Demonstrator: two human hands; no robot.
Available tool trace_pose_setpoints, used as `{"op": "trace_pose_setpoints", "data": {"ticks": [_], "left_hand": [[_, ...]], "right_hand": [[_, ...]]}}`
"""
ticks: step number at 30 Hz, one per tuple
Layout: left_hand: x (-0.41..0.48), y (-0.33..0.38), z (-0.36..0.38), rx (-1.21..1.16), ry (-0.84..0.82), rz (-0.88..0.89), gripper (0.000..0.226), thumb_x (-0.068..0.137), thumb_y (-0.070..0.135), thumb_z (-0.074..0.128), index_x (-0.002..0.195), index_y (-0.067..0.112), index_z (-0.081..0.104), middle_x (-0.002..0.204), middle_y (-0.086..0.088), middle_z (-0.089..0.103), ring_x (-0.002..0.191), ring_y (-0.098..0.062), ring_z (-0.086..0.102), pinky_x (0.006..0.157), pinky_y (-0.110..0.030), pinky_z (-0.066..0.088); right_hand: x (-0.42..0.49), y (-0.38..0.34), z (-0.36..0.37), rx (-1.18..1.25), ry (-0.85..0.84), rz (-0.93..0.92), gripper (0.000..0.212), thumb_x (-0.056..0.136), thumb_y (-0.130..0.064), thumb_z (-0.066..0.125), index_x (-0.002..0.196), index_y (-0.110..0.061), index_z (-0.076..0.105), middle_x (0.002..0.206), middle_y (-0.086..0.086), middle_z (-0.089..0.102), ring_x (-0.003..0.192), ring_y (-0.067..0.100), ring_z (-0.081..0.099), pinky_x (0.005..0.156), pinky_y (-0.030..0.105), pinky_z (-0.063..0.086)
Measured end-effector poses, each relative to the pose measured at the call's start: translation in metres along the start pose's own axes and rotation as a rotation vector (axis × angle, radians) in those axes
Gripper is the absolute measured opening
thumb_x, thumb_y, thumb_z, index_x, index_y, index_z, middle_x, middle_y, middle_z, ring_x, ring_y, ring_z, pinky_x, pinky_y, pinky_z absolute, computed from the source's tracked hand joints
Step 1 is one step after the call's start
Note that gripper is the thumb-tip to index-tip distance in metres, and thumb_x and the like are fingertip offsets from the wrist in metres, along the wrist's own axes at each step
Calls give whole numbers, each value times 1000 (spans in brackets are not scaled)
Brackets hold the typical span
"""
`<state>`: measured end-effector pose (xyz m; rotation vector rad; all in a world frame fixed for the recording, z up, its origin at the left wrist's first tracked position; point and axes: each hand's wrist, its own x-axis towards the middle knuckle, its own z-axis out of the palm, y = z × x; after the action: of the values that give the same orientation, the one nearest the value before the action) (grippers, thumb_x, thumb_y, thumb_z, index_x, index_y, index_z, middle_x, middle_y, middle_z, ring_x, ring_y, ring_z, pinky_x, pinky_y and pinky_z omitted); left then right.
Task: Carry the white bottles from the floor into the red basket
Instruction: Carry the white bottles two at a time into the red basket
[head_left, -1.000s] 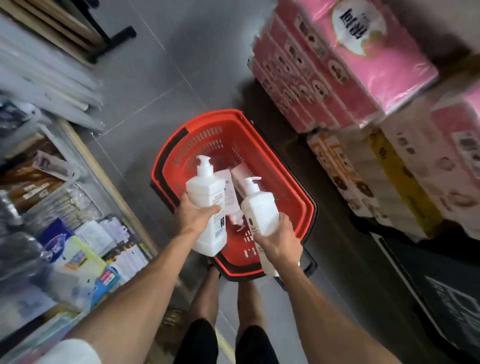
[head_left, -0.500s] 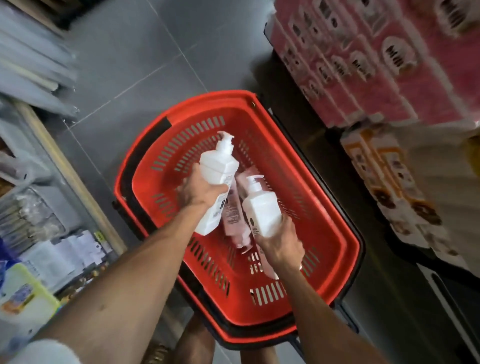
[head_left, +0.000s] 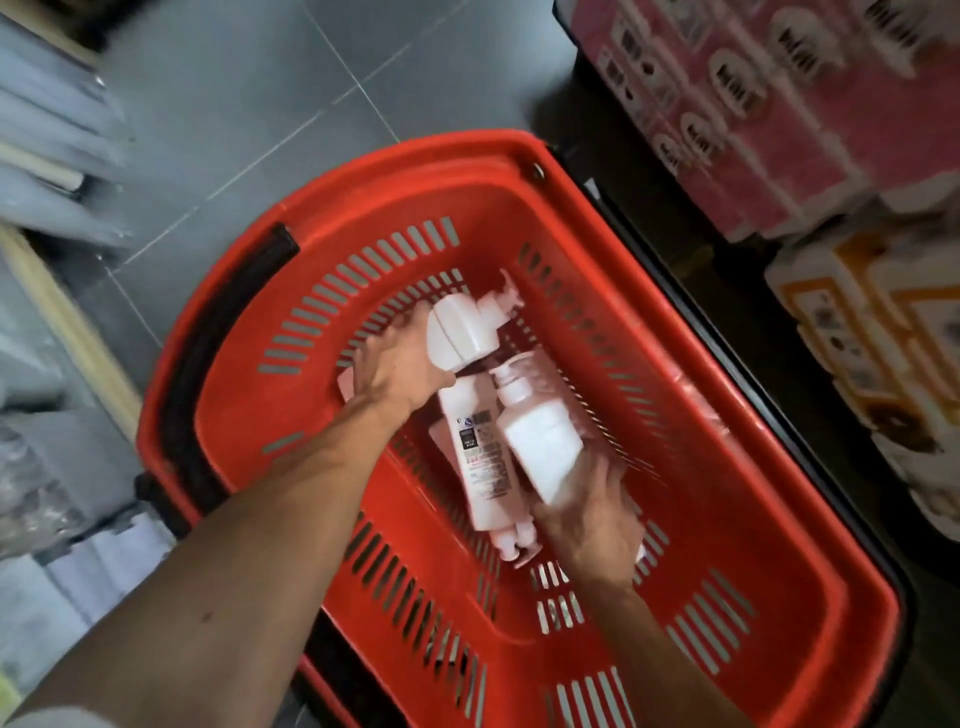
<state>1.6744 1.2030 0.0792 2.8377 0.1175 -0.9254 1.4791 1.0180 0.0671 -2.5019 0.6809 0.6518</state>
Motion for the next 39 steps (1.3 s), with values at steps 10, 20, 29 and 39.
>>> {"op": "trace_pose_setpoints", "data": {"ticks": [10,20,29,39], "left_hand": [[6,-17,6,-8,49,-16,38,84,38,71,117,26,57,120,-3,67,109,-35,64,88,-41,47],[-35,-25,-33,184,-61,54,39,88,44,67,120,28,53,121,-3,66,110,-34,64,90,-40,48],[-144,1,-93,244,-141,116,44,92,49,59,129,27,46,128,0,60,119,-27,58,101,-42,41],[-309,54,-217,285,-120,220,57,91,46,61,140,29,39,138,2,52,129,-25,49,108,-45,37]], "right_hand": [[-16,-20,8,-31,-65,7,99,63,-78,51,145,-23,42,126,7,53,113,34,54,83,49,53],[-26,-24,-38,76,-77,26,70,83,-41,72,142,-29,38,136,4,45,125,31,48,99,47,48],[-77,-54,-132,75,30,12,71,84,-44,72,145,-21,42,131,6,51,115,30,52,94,44,48],[-197,-87,-286,-46,-153,30,64,88,-46,70,141,-27,40,135,0,48,123,26,48,100,42,44]]}}
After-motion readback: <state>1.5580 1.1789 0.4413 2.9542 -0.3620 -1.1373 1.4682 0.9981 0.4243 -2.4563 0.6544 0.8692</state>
